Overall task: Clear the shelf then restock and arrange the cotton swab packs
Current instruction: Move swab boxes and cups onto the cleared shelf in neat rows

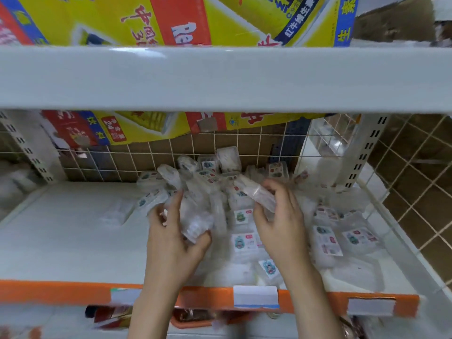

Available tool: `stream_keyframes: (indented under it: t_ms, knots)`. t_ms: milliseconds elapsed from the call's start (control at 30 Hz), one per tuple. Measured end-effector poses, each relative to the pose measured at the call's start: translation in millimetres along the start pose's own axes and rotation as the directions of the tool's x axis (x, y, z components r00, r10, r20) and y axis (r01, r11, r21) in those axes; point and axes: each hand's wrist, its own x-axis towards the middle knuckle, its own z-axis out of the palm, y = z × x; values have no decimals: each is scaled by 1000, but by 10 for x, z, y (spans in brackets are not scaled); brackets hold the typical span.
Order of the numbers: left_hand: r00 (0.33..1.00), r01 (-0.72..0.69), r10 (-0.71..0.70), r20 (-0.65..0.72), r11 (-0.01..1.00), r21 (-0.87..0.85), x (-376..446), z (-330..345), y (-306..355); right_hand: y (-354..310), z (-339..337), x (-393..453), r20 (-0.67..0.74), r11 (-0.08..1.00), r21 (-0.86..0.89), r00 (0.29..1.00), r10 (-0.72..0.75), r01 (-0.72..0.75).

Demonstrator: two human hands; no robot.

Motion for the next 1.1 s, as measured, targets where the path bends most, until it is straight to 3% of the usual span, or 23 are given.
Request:
stream_keyframes:
  t_ms: [267,533,667,1100]
  knots:
    - [1000,30,-30,-11,995,93,144,-882,-710,-765,780,-249,112,999,29,994,18,-22]
    - [996,75,-72,48,995,-62,184,-1603,-1416,-1458,1570,-513,182,997,39,982,52,-60]
    - [1000,5,-5,-12,1000,4,185,-1783,-1789,-1665,1814,-586,224,999,20,974,44,-50]
    - [989,68,-63,-136,997,36,295,-2016,-2025,-1802,2230,-435,306,995,94,952,-14,-16]
